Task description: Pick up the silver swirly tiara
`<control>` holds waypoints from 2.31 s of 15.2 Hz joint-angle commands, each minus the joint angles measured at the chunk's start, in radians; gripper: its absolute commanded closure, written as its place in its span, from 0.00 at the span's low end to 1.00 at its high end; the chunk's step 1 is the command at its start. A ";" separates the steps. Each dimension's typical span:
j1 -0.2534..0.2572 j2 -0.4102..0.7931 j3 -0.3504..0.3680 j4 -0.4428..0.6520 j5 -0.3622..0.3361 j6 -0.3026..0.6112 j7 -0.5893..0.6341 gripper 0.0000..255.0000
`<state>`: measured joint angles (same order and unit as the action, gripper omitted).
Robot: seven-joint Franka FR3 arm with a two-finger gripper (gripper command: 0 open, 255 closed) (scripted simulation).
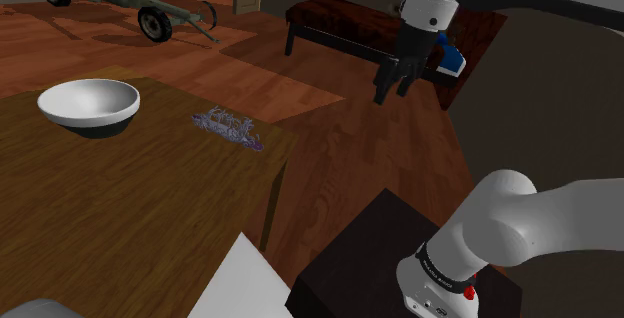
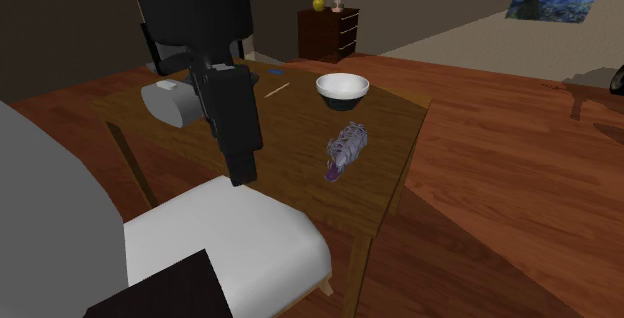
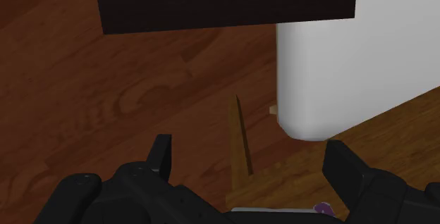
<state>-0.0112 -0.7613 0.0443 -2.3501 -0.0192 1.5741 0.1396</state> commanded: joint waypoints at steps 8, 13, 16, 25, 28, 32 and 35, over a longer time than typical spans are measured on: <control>0.035 0.202 0.011 0.018 0.018 0.229 -0.047 0.00; 0.058 0.362 0.023 0.071 0.029 0.369 -0.081 0.00; 0.071 0.461 0.032 0.117 0.035 0.441 -0.101 0.00; 0.108 0.763 0.066 0.319 0.037 0.600 -0.157 0.00; 0.121 0.864 0.078 0.406 0.031 0.632 -0.172 0.00; 0.141 1.001 0.093 0.540 0.019 0.660 -0.191 0.00; 0.151 1.069 0.100 0.600 0.011 0.678 -0.200 0.00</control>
<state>0.1370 0.2868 0.1422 -1.7688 -0.0057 2.2468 -0.0582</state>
